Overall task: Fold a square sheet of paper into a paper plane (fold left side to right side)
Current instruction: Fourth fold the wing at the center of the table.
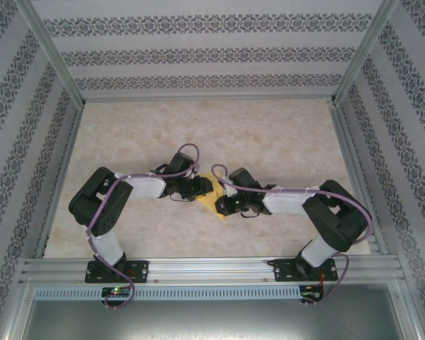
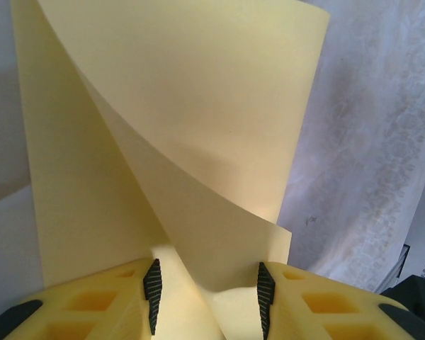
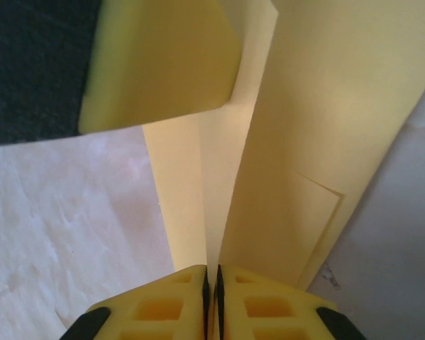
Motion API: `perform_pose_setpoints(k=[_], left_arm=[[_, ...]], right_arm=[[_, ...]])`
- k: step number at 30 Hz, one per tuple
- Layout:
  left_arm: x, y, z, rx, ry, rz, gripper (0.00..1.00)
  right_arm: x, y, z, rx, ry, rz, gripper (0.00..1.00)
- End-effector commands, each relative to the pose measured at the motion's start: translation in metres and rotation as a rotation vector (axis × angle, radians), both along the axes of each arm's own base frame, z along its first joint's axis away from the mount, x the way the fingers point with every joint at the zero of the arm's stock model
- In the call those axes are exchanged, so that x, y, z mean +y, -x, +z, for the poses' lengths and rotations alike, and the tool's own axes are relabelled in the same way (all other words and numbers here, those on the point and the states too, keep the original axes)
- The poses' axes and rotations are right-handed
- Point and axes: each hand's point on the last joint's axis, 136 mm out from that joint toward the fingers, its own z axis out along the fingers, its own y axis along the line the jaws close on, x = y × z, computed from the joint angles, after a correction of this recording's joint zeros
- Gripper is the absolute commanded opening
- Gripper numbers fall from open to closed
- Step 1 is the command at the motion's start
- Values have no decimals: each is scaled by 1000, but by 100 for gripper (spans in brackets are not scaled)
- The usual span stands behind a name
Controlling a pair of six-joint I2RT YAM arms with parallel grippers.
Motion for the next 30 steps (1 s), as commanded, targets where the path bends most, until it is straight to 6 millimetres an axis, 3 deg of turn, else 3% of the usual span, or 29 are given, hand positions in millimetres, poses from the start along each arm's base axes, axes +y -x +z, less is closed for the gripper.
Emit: perform_pose_setpoints(k=[1,18,30], left_arm=[[-2,5,10,-47,-2,-28,44],[-7,1,3,-28,-1,-35,44],[-5,2,-4,-16,-18,-33,44]], right_arm=[[1,4,-2,0,-11,13,9],[-6,8,-9,10,-13,3,7],[-5,7,-2,5,-37,4,10]])
